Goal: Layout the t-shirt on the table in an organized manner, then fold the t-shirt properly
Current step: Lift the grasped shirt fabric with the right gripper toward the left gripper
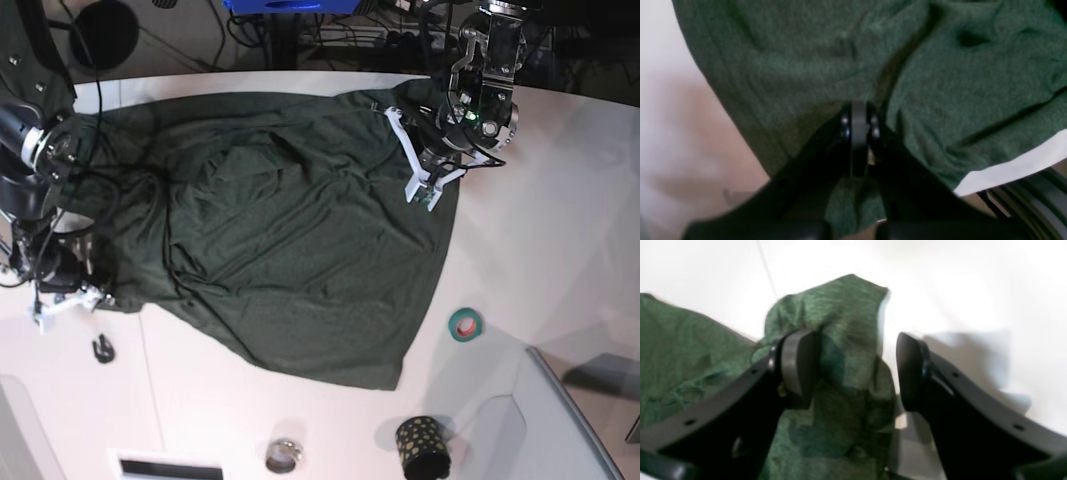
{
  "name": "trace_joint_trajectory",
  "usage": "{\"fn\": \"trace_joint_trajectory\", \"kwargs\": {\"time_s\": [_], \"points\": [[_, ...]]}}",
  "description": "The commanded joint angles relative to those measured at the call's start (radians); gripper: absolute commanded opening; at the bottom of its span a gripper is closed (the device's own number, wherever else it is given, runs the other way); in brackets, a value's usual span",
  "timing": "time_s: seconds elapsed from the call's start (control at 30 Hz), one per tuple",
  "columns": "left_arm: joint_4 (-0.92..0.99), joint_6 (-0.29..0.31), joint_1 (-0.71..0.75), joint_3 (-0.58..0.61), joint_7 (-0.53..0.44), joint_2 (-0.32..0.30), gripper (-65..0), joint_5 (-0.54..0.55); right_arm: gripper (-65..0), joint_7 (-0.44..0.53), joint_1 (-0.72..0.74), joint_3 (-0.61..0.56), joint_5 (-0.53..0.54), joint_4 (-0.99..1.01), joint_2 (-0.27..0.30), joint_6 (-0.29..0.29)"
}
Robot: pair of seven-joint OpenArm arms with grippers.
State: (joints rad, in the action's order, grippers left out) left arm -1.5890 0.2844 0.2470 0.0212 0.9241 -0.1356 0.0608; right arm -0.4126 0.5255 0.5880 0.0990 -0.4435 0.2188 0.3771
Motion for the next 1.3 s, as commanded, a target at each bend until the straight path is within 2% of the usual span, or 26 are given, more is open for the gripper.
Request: {"fn": "trace_joint_trajectory", "kwargs": {"time_s": [0.0,0.03,0.13,0.17,0.27,0.4,0.43,0.6,0.73,0.8,0.87,1.03,1.07,1.13,1.27], "points": [[-0.015,-0.003,-0.005,-0.002,-0.015,-0.003,-65.0,0.007,-32.3,0.014,0.023,0.000,0.009,-0.013,0.006,0.010],[-0.015,-0.003,-0.005,-0.002,-0.015,-0.003,-65.0,0.007,-37.4,0.014,0.023,0.002,0.011,-0.013,0.006,0.010],[-0.015,-0.003,-0.005,-0.002,-0.015,-0.003,-65.0,0.007,-63.5,0.008,0.023,0.002,0.015,-0.024,0.006,0.012],[-0.015,-0.003,-0.005,-0.002,-0.015,-0.003,-65.0,0.007,-65.0,0.007,0.025,0.002,0.015,-0.027,0.006,0.012],[-0.015,-0.003,-0.005,-0.002,-0.015,-0.003,-65.0,0.007,-64.5,-0.032,0.011,0.002,0.015,-0.100,0.001,0.027],[-0.015,-0.003,-0.005,-0.002,-0.013,-0.003,-65.0,0.007,-65.0,-0.141,-0.067,0.003,0.015,-0.361,-0.055,0.194],[-0.015,-0.003,-0.005,-0.002,-0.012,-0.003,-65.0,0.007,-65.0,-0.174,-0.095,0.003,0.015,-0.455,-0.074,0.214],[-0.015,-0.003,-0.005,-0.002,-0.010,-0.003,-65.0,0.007,-65.0,-0.279,-0.232,-0.012,0.014,-0.914,-0.164,0.217],[-0.015,-0.003,-0.005,0.003,-0.010,-0.003,-65.0,0.007,-64.7,-0.368,-0.364,-0.185,0.015,-1.158,-0.174,0.268],[-0.015,-0.003,-0.005,0.001,-0.010,-0.003,-65.0,0.007,-64.8,-0.427,-0.442,-0.285,0.017,-1.222,-0.177,0.274],[-0.015,-0.003,-0.008,0.000,-0.010,-0.003,-65.0,0.007,-64.8,-0.474,-0.509,-0.371,0.017,-1.244,-0.207,0.274],[-0.015,-0.003,-0.007,0.000,-0.010,-0.003,-65.0,0.007,-64.7,-0.550,-0.647,-0.501,0.017,-1.251,-0.275,0.280],[-0.015,-0.003,-0.007,0.000,-0.010,-0.003,-65.0,0.007,-64.1,-0.566,-0.658,-0.531,0.017,-1.247,-0.276,0.280],[-0.015,-0.003,-0.007,0.000,-0.010,-0.003,-65.0,0.007,-57.2,-0.609,-0.664,-0.587,0.017,-1.239,-0.275,0.280],[-0.015,-0.003,-0.007,0.000,-0.010,-0.003,-65.0,0.007,-29.1,-0.684,-0.660,-0.606,0.017,-1.239,-0.273,0.282]]}}
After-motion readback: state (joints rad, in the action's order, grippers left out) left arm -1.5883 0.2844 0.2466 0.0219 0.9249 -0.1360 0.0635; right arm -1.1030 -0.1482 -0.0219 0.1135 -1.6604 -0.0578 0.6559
